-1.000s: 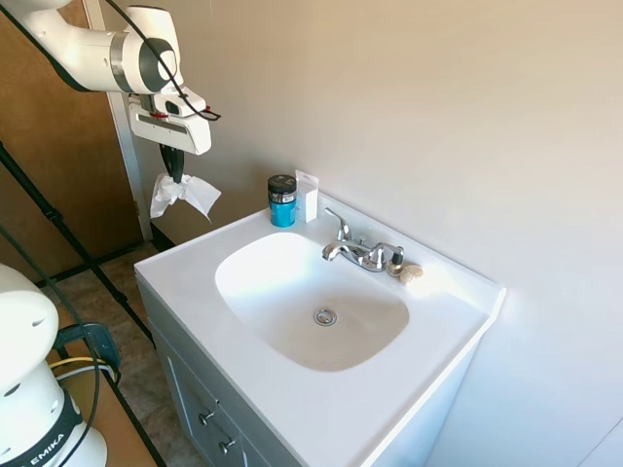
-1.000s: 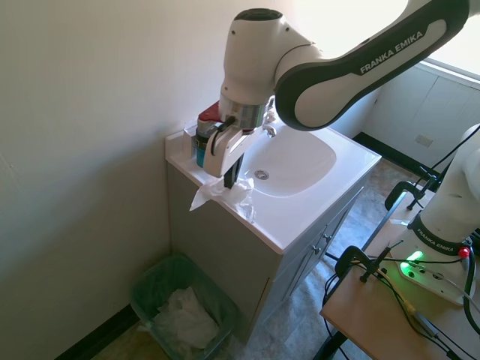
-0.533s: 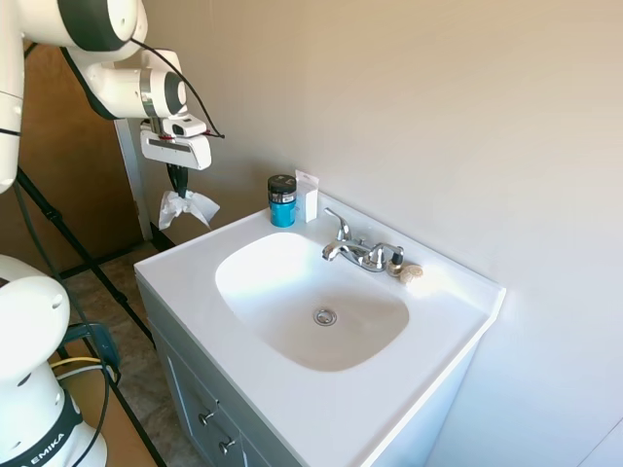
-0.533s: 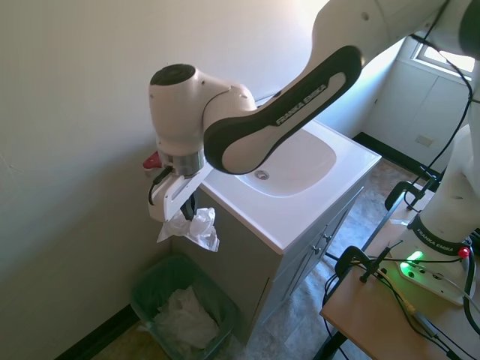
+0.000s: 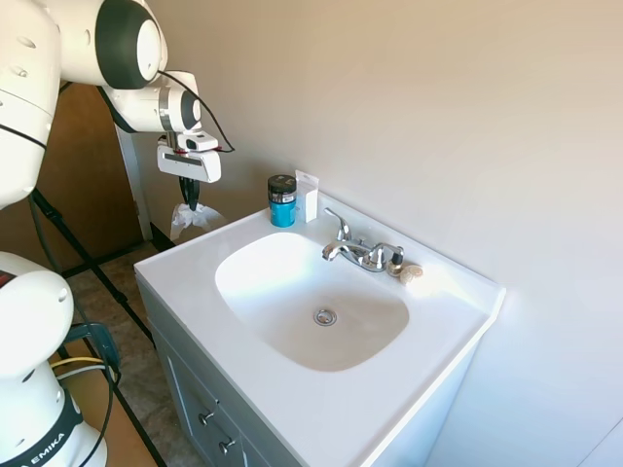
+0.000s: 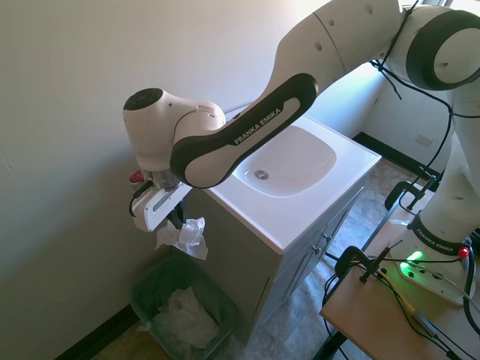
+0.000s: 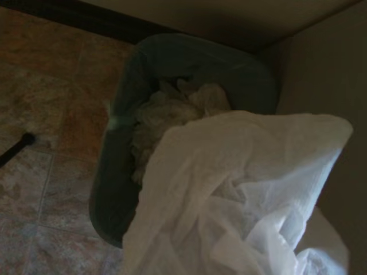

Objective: Throw the tissue in the trash bin

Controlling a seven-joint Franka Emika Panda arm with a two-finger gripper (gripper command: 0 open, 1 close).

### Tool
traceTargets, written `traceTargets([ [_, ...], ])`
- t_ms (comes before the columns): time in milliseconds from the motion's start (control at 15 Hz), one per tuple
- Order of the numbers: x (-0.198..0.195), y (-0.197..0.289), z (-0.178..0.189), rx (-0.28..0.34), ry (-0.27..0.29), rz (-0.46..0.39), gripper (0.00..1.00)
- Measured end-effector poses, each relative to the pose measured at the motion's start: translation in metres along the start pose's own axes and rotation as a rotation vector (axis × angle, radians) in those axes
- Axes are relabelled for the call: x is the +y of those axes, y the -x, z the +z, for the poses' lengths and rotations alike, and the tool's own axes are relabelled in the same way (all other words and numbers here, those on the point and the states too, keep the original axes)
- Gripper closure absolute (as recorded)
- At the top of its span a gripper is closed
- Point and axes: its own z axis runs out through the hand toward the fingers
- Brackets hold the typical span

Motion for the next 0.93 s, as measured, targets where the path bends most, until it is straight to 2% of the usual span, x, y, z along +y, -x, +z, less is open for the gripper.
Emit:
traceTargets([
  [267,-0.021,0.007,0.01,-0.008,0.012,-0.006,0.0],
  [667,-0.047,0.051,-0.032,0.045,-0.072,0.034,0.0],
  [933,-0.017,0.043,-0.065,0.066,-0.138,0.063,0.0],
])
